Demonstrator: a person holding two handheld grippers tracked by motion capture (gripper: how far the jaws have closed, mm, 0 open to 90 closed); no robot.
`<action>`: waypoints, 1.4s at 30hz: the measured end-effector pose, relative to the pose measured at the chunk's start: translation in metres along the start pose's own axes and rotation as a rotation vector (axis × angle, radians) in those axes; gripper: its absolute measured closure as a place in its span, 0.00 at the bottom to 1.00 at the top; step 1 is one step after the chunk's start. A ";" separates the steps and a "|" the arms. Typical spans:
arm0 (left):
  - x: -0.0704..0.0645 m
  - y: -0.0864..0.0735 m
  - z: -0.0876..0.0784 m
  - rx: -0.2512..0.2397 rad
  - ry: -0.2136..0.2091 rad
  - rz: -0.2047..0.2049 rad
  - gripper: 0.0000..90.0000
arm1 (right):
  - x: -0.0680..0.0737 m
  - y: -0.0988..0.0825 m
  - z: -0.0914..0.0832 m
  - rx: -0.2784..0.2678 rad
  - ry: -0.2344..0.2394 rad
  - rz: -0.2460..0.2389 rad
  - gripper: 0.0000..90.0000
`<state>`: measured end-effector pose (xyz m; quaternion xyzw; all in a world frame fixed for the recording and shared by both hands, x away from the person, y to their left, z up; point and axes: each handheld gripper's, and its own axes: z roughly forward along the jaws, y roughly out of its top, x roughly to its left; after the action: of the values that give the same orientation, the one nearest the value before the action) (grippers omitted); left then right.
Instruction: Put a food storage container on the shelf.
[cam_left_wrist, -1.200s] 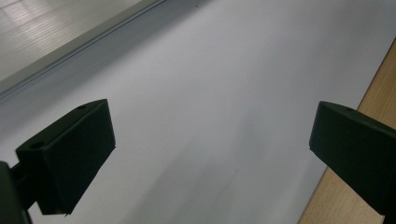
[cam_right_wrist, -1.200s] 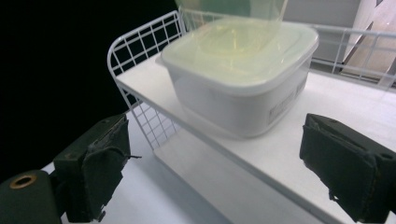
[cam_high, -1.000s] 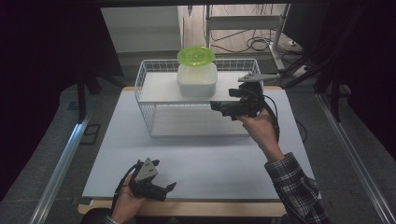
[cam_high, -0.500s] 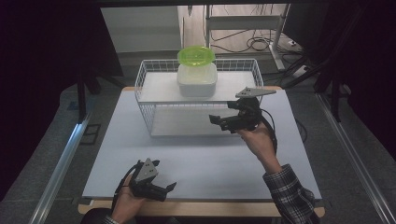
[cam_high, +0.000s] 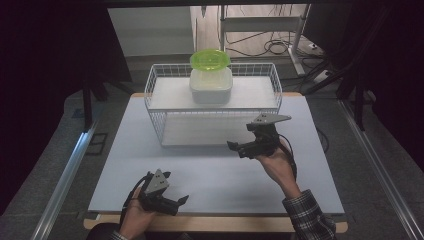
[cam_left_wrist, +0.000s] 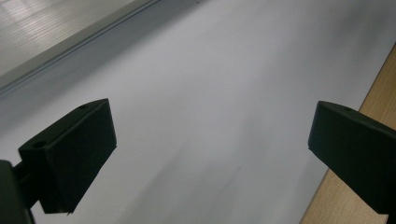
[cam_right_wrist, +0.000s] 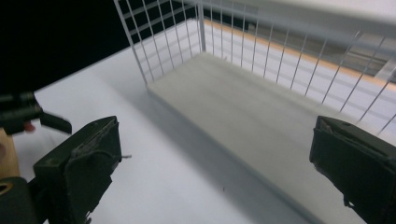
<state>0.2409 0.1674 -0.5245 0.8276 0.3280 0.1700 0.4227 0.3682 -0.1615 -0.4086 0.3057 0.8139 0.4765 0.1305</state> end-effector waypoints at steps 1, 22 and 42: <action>0.000 0.000 0.000 -0.001 0.000 0.000 0.01 | 0.000 -0.003 0.000 0.006 -0.007 -0.005 0.02; -0.001 0.000 0.001 0.004 -0.005 0.007 0.00 | 0.013 -0.044 -0.019 0.024 -0.063 -0.035 0.00; 0.000 -0.001 0.003 0.021 -0.004 0.005 0.00 | 0.012 -0.098 -0.030 0.079 -0.068 -0.001 0.00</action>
<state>0.2416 0.1660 -0.5271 0.8332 0.3268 0.1659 0.4140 0.3070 -0.2101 -0.4766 0.3263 0.8273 0.4333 0.1462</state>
